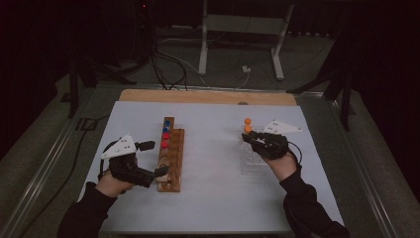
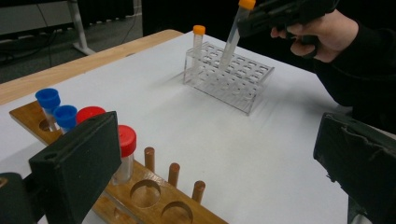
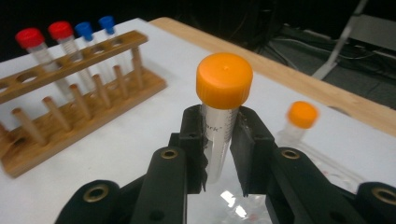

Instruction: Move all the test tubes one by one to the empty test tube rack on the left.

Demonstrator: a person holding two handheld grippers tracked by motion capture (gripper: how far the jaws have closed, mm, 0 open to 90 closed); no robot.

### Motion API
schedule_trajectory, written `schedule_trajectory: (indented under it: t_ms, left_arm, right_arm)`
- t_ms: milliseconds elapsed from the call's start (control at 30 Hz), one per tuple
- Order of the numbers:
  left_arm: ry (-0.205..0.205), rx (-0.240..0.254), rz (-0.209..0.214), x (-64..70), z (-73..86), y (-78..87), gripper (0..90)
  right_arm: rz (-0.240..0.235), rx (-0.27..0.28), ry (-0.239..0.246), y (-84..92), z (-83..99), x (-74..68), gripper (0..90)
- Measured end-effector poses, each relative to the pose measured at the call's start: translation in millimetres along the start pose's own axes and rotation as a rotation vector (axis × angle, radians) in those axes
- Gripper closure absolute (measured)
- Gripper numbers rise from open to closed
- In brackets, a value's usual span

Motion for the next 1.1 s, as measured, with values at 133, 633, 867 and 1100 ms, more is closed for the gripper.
schedule_trajectory:
  t_ms: [133, 633, 867, 1100]
  left_arm:
    - [-0.008, -0.001, 0.011, 3.1, -2.8, -1.9, 1.8]
    - [-0.020, 0.004, 0.057, 14.6, -11.8, -17.0, 2.0]
    - [-0.040, 0.001, 0.089, 23.6, -17.1, -25.7, 2.0]
    - [-0.056, 0.003, 0.123, 33.3, -22.2, -37.2, 2.4]
  right_arm:
    - [-0.043, -0.023, 0.014, -2.8, 2.7, -10.1, 75.3]
    - [-0.164, -0.055, 0.103, -3.6, -1.3, -50.2, 75.2]
    - [-0.203, -0.062, 0.139, -2.5, -2.8, -64.7, 75.2]
    - [-0.244, -0.072, 0.166, -4.2, -2.4, -79.3, 75.2]
Point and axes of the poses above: each handheld gripper's, and its own axes: y roughly backward along the jaws, z roughly out of its underside, x roughly to its right, the point moved 2 cm from there along -y, roughly forward along the jaws, and after that the axes turned 2 degrees about z, right-handed, at the moved point
